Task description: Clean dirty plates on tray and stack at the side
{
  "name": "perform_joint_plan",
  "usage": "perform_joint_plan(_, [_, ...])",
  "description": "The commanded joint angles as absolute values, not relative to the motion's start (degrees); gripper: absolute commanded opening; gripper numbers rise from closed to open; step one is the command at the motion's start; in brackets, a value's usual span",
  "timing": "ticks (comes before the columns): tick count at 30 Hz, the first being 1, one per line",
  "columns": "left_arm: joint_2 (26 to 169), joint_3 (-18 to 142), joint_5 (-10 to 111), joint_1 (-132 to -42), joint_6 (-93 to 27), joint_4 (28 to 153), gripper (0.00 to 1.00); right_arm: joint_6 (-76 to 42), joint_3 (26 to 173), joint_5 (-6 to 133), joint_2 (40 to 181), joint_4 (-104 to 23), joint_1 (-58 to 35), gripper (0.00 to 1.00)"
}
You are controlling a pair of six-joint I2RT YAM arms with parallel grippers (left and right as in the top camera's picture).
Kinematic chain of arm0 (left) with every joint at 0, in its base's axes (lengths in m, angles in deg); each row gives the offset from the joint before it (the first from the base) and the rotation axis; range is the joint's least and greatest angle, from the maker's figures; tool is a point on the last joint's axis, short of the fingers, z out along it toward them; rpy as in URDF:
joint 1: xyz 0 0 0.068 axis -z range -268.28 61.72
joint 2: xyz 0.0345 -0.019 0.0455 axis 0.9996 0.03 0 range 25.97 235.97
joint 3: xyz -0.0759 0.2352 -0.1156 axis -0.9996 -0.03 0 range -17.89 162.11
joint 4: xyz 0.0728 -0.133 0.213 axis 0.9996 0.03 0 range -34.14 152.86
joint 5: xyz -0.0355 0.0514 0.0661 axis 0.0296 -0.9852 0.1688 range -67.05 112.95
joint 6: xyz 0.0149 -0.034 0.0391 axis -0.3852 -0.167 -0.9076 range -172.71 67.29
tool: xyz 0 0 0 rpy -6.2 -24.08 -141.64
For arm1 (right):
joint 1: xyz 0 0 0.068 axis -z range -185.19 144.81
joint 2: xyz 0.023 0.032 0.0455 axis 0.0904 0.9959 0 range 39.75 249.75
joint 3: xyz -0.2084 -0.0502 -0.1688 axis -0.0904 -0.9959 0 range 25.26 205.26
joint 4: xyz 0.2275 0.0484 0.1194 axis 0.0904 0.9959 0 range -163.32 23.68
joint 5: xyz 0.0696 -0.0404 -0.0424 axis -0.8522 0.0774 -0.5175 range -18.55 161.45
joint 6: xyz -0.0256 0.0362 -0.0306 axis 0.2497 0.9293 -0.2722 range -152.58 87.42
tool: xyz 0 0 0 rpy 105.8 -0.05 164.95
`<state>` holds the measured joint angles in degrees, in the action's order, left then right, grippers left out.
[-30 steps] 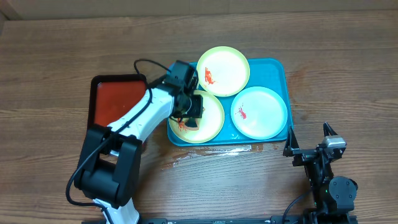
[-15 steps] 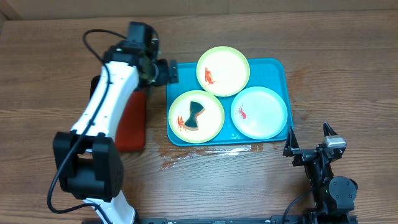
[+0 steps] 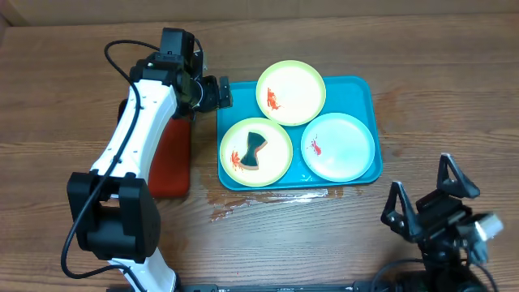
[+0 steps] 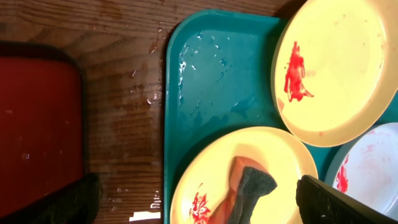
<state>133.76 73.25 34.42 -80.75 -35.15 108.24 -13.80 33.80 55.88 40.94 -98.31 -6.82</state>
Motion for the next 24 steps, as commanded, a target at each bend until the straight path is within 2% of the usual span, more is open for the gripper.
perform_joint_plan(1, [133.48,74.10,35.23,-80.34,-35.83,108.33,1.00,-19.76,48.38,51.00,46.97,-82.75,-7.01,1.00])
perform_joint_plan(4, [133.48,74.10,35.23,-80.34,-35.80,108.15,1.00,-24.03,67.74,50.89,65.70,-53.38,-7.01,1.00])
perform_joint_plan(8, [133.48,74.10,35.25,-80.34,-35.78,107.91,1.00,-24.07,82.17,45.30,85.79,-37.97,-7.10,1.00])
perform_joint_plan(12, [133.48,74.10,35.23,-80.34,-35.80,108.13,1.00,-21.93,91.72,21.17,104.50,-36.50,-7.10,1.00])
perform_joint_plan(14, [133.48,74.10,35.23,-80.34,-35.78,108.13,1.00,-21.93,92.35,7.81,112.15,-43.28,-7.39,1.00])
perform_joint_plan(16, [133.48,74.10,35.29,-80.34,-35.76,108.17,1.00,-21.58,92.37,2.63,116.85,-48.63,-8.15,1.00])
perform_joint_plan(20, [133.48,74.10,35.27,-80.34,-35.78,108.57,1.00,-17.51,92.55,16.67,123.27,-51.91,-13.42,1.00])
perform_joint_plan(24, [133.48,74.10,35.27,-80.34,-35.78,108.54,1.00,-14.65,94.41,47.46,125.53,-43.04,-22.64,1.00])
